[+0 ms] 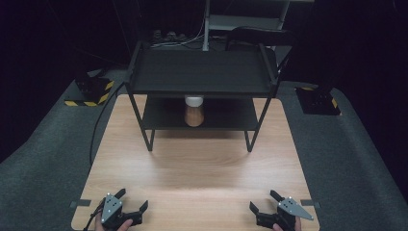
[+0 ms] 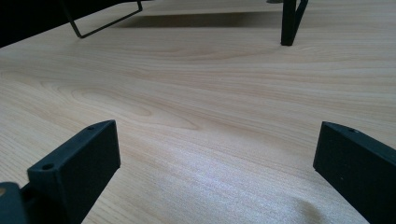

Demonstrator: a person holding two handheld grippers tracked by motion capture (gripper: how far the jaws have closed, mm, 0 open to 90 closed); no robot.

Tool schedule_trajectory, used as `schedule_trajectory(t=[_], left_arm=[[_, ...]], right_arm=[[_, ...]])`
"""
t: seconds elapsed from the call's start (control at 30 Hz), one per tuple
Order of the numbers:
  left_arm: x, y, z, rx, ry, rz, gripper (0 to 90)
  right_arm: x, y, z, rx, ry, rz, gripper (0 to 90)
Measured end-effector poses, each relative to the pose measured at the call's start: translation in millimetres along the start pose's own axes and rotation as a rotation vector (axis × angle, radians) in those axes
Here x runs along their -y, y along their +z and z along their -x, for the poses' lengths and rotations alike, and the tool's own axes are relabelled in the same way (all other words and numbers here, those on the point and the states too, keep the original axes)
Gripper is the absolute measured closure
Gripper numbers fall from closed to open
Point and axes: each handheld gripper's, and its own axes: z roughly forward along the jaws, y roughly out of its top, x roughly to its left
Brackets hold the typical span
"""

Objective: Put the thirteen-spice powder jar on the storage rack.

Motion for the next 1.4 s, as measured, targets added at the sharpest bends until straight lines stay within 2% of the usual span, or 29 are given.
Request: schedule_trajectory(t=[0.47,1.4], left_arm=[[0.3,-0.3,-3.4,0.018,-0.005,0.000,0.8],[1.0,-0.7,-3.5,0.020,-0.010,0.003,0.8]], right_arm=[[-1.9,0.6,-3.3,0.015,-0.009,-0.014,0.1],[-1.9,1.0,-1.9,0.006,-0.011,-0.013,0.1]])
